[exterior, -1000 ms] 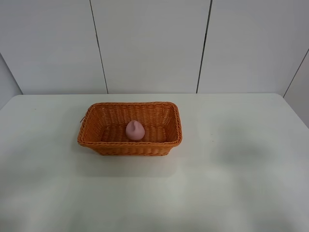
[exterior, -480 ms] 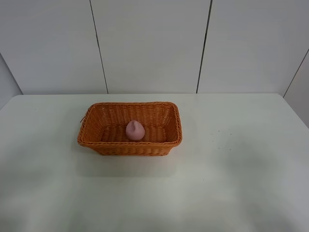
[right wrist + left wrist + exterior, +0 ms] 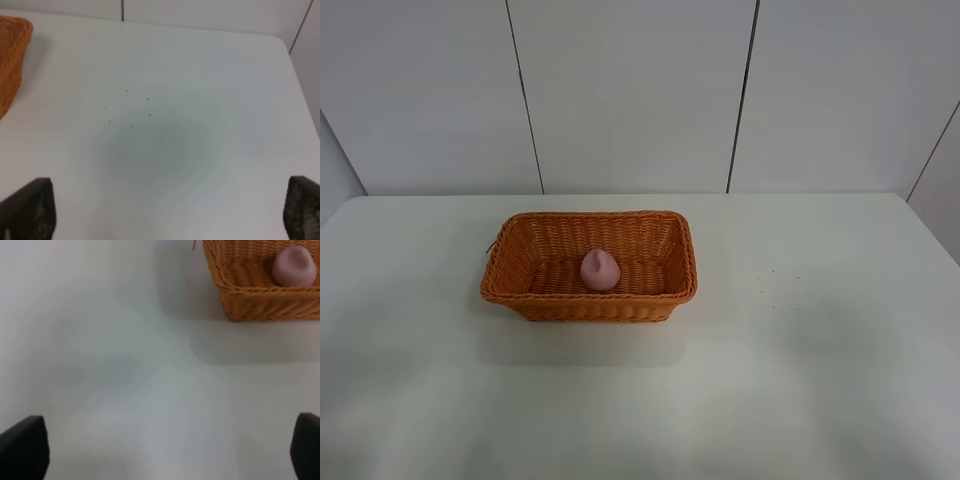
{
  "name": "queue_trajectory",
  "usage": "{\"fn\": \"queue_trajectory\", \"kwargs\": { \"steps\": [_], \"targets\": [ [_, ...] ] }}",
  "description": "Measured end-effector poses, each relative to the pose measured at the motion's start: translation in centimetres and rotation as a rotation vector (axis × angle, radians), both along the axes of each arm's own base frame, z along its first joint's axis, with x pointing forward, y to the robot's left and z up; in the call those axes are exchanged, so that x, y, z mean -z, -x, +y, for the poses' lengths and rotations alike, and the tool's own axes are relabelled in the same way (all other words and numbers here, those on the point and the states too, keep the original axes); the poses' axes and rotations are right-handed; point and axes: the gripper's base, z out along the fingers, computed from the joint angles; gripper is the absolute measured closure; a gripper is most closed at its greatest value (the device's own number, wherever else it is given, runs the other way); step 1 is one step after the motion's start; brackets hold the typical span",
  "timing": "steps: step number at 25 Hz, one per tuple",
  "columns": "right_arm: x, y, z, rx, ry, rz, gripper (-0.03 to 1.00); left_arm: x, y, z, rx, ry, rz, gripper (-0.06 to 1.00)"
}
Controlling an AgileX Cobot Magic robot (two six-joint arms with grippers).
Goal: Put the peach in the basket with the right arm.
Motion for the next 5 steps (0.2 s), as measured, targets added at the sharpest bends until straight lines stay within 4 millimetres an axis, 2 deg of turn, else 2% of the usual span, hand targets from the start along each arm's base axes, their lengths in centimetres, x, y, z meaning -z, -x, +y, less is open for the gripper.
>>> {"fn": "queue_trajectory", "kwargs": {
  "steps": [5],
  "targets": [
    [0.00,0.00,0.00,0.000,0.000,0.000,0.27,0.00,0.00,0.00,0.000,0.000,0.000,-0.05]
  ]
}}
